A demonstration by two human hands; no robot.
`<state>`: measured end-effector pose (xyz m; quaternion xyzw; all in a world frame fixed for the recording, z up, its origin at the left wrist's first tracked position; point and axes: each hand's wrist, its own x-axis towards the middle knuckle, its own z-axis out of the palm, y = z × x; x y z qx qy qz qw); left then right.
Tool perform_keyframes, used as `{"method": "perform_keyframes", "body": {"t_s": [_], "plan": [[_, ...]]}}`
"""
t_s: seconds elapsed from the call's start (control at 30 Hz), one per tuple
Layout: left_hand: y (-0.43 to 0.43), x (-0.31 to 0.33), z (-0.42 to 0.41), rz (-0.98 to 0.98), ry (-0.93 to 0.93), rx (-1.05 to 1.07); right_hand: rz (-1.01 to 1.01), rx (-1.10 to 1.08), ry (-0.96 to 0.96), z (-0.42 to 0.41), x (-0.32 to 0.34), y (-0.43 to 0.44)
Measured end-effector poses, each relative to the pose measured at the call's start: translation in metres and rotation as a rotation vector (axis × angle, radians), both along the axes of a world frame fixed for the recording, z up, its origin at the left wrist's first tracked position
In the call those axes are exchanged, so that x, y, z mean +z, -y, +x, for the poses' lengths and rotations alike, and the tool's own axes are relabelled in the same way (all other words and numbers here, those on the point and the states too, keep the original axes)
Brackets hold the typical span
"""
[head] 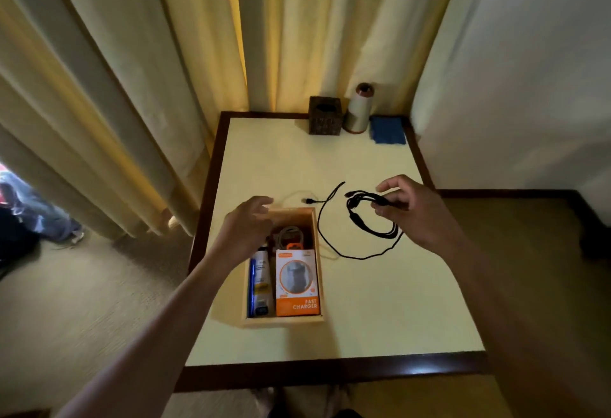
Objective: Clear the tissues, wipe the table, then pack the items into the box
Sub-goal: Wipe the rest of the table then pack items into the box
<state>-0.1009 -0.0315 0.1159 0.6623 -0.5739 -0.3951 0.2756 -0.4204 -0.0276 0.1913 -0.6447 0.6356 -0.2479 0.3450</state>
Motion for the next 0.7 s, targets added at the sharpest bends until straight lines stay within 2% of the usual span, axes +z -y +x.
{"method": "perform_keyframes", "body": {"t_s": [0.2,0.3,0.43,0.57,0.63,0.7], "plan": [[0.026,0.112,-0.087,-0.264,0.020,-0.405,-0.102,0.167,-0.003,-0.014,0.078,0.008],[0.031,0.150,-0.121,-0.293,0.061,-0.490,-0.182,0.194,0.044,-0.024,0.110,0.013],[0.034,0.183,-0.146,-0.330,-0.144,-0.421,-0.304,0.159,0.069,-0.046,0.132,0.025],[0.032,0.203,-0.151,-0.366,-0.297,-0.326,-0.292,0.187,0.017,-0.068,0.133,0.035],[0.033,0.206,-0.149,-0.396,-0.299,-0.295,-0.319,0.203,-0.025,-0.074,0.136,0.036],[0.036,0.209,-0.146,-0.430,-0.215,-0.257,-0.368,0.222,-0.065,-0.081,0.144,0.035]]}}
